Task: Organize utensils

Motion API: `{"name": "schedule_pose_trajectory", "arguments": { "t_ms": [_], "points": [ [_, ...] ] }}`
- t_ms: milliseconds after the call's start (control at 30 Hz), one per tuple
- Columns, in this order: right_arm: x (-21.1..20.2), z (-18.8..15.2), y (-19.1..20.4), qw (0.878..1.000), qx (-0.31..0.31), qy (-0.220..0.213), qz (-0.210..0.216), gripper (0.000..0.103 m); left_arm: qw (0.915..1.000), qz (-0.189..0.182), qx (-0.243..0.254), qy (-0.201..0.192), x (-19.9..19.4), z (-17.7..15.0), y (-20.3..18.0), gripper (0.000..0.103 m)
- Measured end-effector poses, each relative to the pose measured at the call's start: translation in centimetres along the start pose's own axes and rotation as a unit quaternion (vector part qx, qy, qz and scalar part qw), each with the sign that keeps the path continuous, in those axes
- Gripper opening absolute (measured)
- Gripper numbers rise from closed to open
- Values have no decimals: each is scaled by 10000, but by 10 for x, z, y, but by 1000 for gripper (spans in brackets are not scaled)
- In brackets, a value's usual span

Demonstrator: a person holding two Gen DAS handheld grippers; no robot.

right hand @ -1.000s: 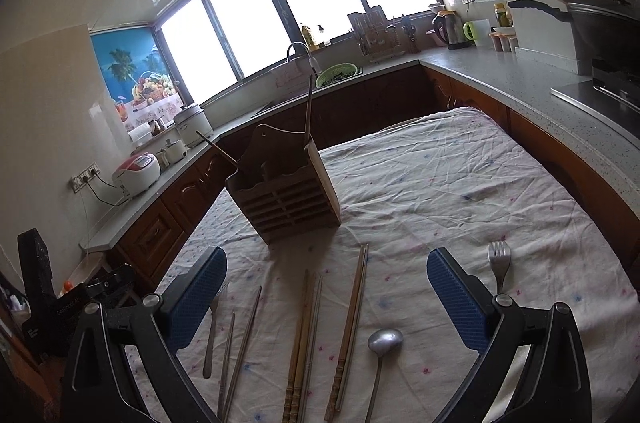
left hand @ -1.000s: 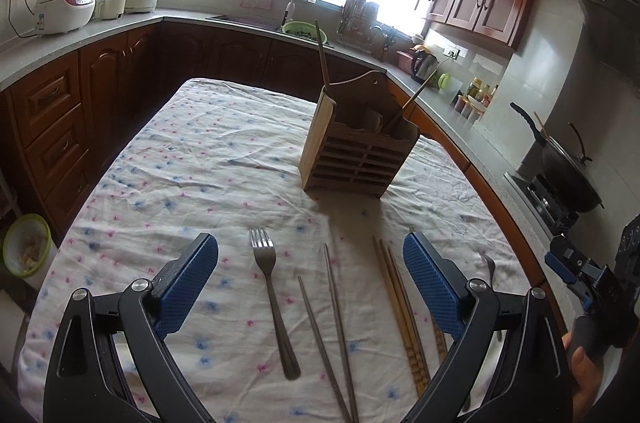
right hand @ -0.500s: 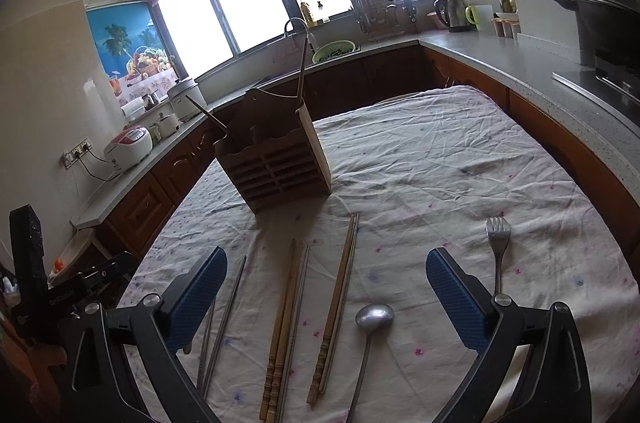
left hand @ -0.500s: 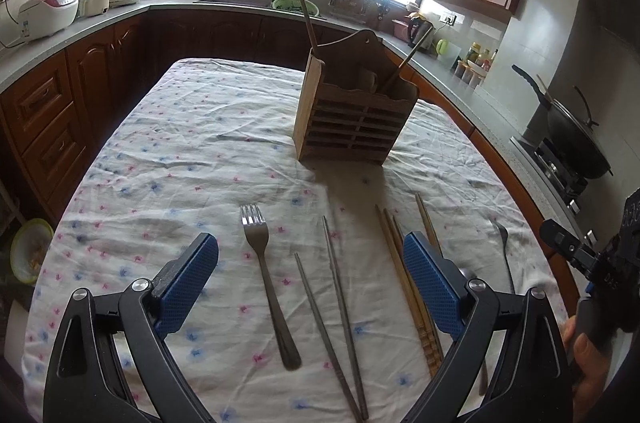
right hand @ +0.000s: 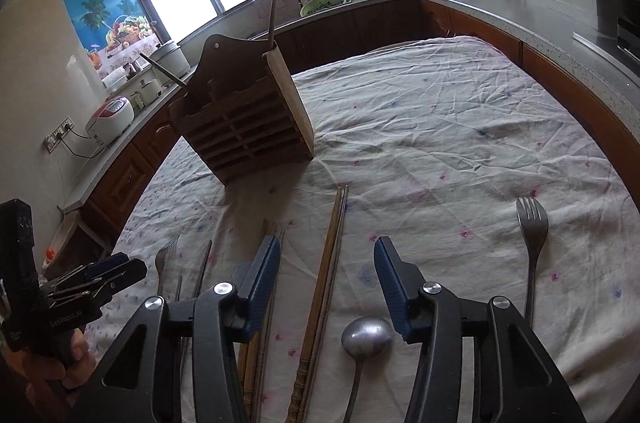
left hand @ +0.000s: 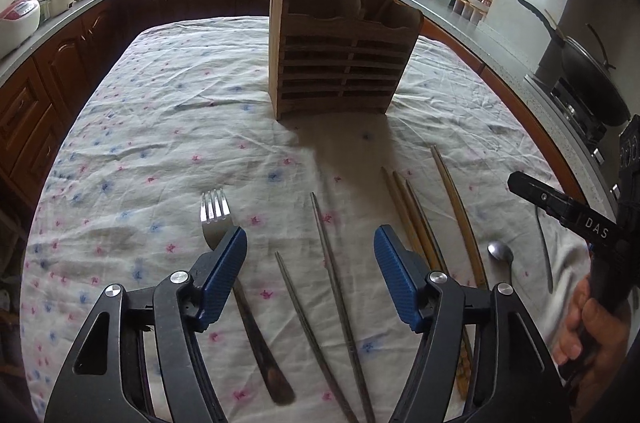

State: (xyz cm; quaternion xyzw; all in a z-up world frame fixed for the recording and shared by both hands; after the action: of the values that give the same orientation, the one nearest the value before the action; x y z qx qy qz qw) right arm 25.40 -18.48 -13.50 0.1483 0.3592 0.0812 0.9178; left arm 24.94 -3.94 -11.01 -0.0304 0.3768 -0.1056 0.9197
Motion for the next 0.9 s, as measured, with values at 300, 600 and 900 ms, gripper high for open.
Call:
{"name": "schedule_pose_trajectory", "arguments": {
  "t_ms": [300, 600, 900],
  "points": [
    [50, 6, -10, 9988, -88, 445, -196, 28, 9989, -27, 41, 476, 39, -3, -4, 42],
    [85, -2, -9, 9947, -366, 889, -377, 15, 9973, -121, 27, 724, 57, -11, -4, 29],
    [100, 4, -5, 9920, -627, 970, -516, 11, 9967, -127, 264, 751, 65, -8, -11, 21]
  ]
}}
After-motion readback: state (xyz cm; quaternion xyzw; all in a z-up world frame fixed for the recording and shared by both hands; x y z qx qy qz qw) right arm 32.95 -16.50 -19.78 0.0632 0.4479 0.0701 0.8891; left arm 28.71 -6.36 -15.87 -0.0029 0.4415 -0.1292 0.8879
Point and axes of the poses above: each gripper's, at about its wrist camera, not at the fingertips, and x roughly the way its jaws point, y to its left, z to its top, the point moved 8 cm from there along x, roughly the way its jaws point, and after that the axes turned 8 degrees about -y, right-handed, at the moved point
